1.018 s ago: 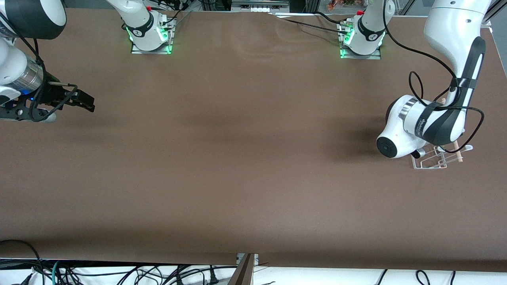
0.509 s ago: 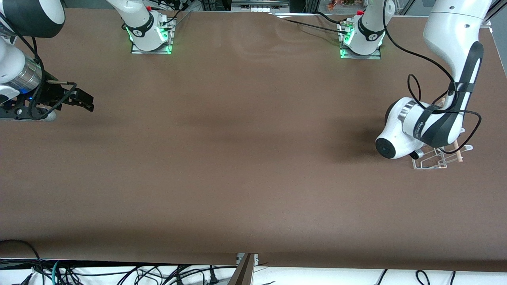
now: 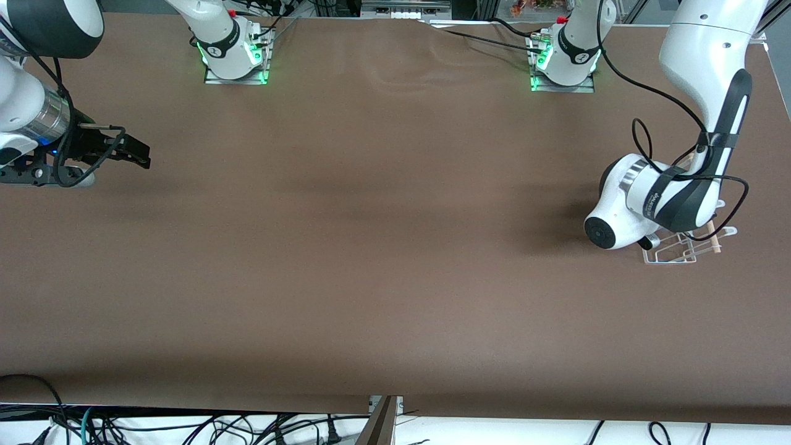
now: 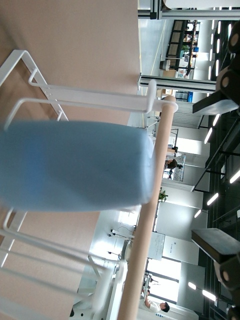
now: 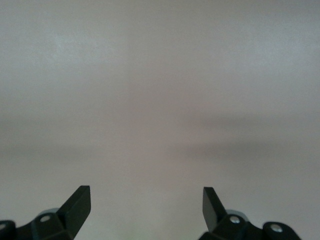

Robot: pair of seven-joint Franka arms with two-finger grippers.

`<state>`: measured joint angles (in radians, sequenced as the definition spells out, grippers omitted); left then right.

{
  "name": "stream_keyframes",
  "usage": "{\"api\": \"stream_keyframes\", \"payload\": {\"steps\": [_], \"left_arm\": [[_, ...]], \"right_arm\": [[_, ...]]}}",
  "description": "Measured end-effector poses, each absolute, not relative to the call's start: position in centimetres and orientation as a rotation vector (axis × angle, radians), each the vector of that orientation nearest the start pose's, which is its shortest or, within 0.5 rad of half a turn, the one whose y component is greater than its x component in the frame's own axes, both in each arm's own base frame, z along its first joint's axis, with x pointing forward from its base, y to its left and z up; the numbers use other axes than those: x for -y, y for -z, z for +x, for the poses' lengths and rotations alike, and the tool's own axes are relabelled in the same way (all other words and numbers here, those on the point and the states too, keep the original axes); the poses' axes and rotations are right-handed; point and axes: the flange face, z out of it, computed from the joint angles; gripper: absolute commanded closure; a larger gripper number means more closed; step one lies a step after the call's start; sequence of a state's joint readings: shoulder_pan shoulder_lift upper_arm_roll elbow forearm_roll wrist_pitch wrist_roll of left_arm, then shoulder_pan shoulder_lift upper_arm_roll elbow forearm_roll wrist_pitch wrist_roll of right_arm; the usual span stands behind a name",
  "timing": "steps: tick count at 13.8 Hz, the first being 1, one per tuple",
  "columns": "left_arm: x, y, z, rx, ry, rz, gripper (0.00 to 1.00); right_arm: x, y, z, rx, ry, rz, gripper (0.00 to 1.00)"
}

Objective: Transfer cup to left arm and place on rack
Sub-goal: 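Open the left gripper to release the cup on the rack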

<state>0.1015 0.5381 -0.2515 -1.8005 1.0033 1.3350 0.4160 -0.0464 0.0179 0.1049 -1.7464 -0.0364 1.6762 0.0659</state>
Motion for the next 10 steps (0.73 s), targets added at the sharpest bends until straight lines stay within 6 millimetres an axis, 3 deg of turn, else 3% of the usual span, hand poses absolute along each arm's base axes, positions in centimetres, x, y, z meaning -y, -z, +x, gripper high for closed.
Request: {"api": "stream_keyframes", "payload": {"steps": [2,6,10], "left_arm": [[-2.4,-28.3,57.6,-0.885,-1.164,-2.036,0.00],[0.0,-37.4,59.6,-0.816,-0.961,-2.371,0.00],[2.2,-43.8,61.6,-0.794,-0.758,-2.683,0.00]], "right_arm": [[-2.9,-54.0,55.8,-0.003,-0.138,-3.178,0.01],[-2.9,-54.0,55.8,-0.003,-0.139,-3.178,0.01],[-2.9,-54.0,55.8,0.018,-0.141,-3.177,0.01]]}}
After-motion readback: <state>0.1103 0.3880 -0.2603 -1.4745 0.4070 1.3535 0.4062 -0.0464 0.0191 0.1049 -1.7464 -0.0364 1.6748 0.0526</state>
